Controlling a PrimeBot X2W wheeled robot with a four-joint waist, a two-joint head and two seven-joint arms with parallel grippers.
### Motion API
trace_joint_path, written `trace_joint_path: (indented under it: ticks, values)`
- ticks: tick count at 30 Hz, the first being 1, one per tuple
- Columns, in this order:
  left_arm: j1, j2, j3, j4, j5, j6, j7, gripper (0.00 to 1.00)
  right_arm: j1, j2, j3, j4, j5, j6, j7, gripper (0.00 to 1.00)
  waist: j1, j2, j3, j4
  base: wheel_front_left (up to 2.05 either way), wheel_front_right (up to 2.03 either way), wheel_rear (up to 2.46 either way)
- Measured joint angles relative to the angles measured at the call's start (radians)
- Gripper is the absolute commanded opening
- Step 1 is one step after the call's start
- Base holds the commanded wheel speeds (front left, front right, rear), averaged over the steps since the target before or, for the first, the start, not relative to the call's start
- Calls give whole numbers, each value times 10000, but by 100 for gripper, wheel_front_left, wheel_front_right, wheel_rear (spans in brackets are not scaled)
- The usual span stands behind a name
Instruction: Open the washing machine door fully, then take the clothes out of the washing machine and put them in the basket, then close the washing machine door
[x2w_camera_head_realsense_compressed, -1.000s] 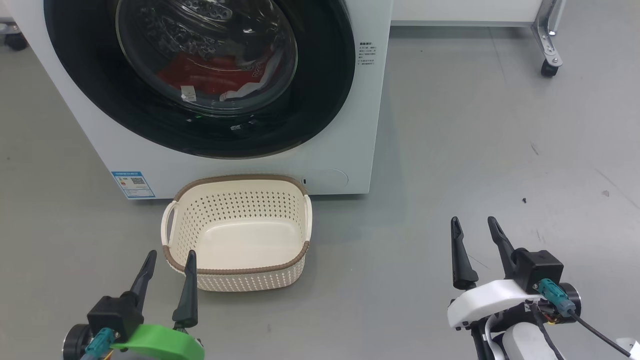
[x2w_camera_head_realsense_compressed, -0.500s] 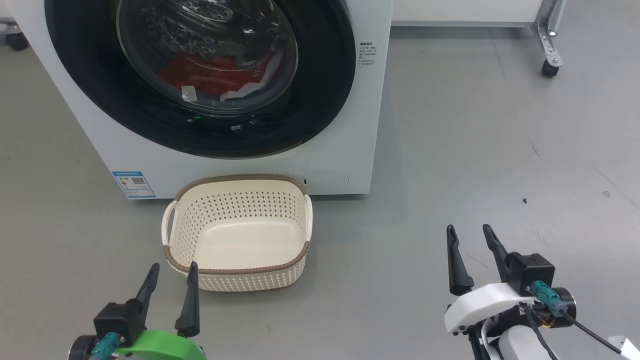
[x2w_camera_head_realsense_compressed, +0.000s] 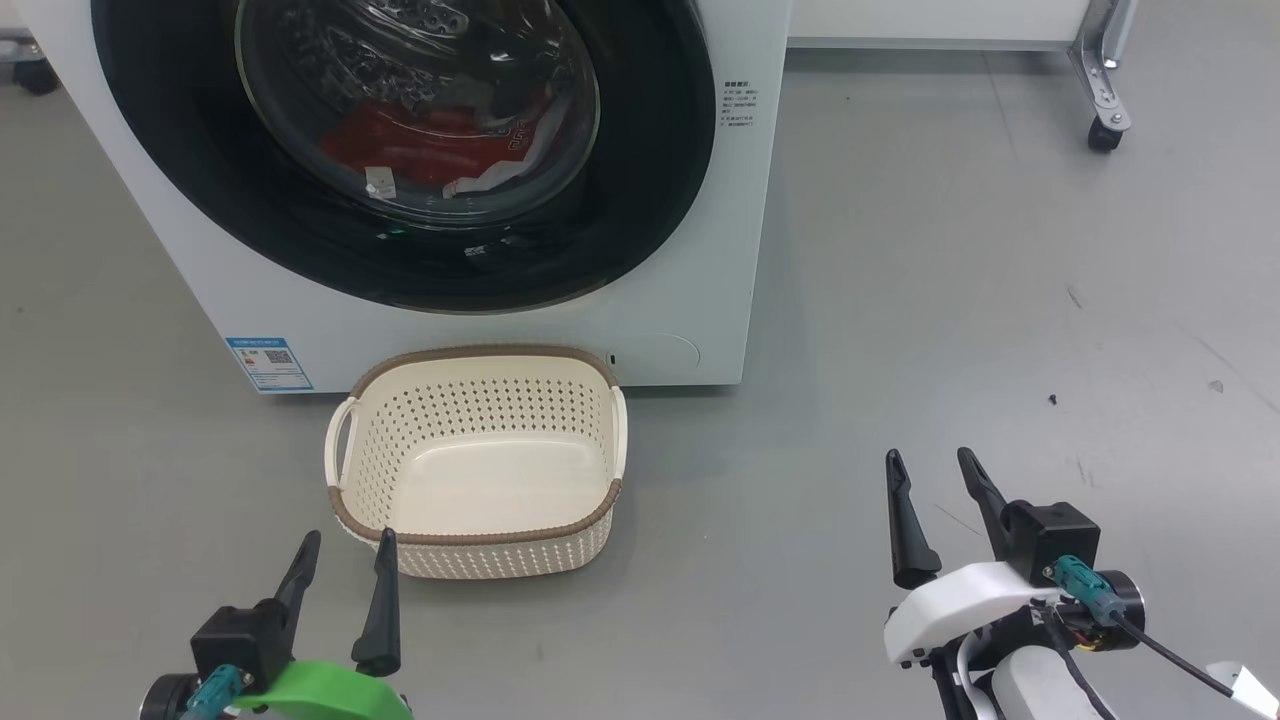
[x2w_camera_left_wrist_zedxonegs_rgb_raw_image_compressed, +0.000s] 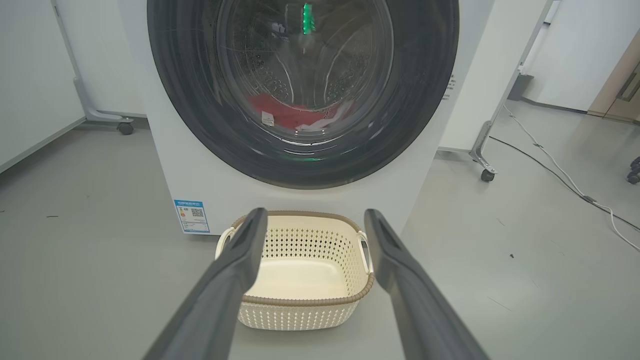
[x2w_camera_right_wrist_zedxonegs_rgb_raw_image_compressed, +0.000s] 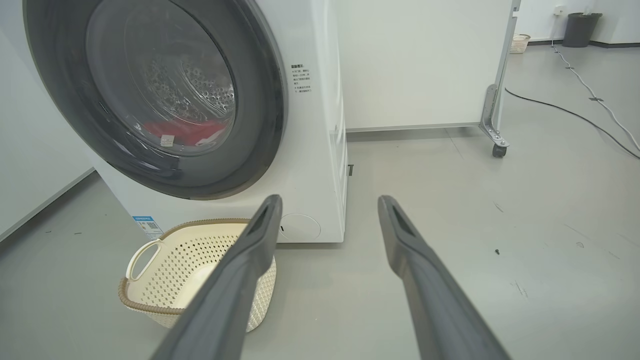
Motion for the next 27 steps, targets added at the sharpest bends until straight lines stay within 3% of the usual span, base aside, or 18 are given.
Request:
trace_joint_path:
  ticks: [27]
  values:
    - [-180,-127,59,211,17,-15,0,100,-231,0,109,322,98,-12,0,100,0,0,89,20,0,0,0]
